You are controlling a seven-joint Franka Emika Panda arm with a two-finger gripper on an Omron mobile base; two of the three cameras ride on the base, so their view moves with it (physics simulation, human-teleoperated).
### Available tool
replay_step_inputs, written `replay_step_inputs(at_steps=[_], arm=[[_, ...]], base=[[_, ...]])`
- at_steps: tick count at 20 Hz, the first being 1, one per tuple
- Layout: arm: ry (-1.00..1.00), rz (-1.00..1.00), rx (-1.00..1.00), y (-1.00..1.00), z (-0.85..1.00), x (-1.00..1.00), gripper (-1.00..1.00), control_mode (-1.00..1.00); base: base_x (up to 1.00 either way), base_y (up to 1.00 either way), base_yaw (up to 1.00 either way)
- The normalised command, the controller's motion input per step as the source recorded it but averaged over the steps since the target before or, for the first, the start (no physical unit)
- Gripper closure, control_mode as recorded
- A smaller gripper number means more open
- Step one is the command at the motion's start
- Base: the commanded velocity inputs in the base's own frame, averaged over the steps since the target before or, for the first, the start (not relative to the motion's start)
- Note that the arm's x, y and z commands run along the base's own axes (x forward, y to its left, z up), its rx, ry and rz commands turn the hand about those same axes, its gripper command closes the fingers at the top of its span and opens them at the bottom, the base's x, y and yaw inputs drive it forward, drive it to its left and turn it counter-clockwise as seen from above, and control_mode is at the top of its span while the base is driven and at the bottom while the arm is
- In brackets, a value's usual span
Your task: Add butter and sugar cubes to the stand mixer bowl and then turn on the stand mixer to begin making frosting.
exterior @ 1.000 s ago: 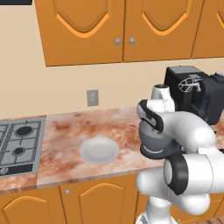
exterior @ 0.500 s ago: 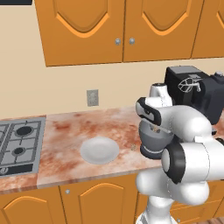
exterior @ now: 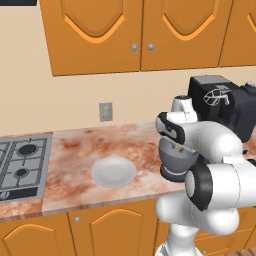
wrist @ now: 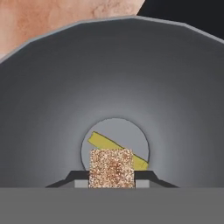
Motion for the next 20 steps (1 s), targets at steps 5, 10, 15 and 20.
replay_step_inputs(at_steps=[5, 10, 15, 20], arm=[[0.00, 0.00, 0.00, 0.00, 0.00, 0.00, -1.00, -1.00], [0.00, 0.00, 0.00, 0.00, 0.25, -0.03, -1.00, -1.00], [0.00, -0.06, -0.05, 0.32, 0.69, -0.23, -1.00, -1.00], [0.00, -0.15, -0.13, 0.72, 0.49, -0.28, -1.00, -1.00]], base=[[0.00, 0.00, 0.00], [0.00, 0.00, 0.00], [0.00, 0.00, 0.00], [0.00, 0.00, 0.00]])
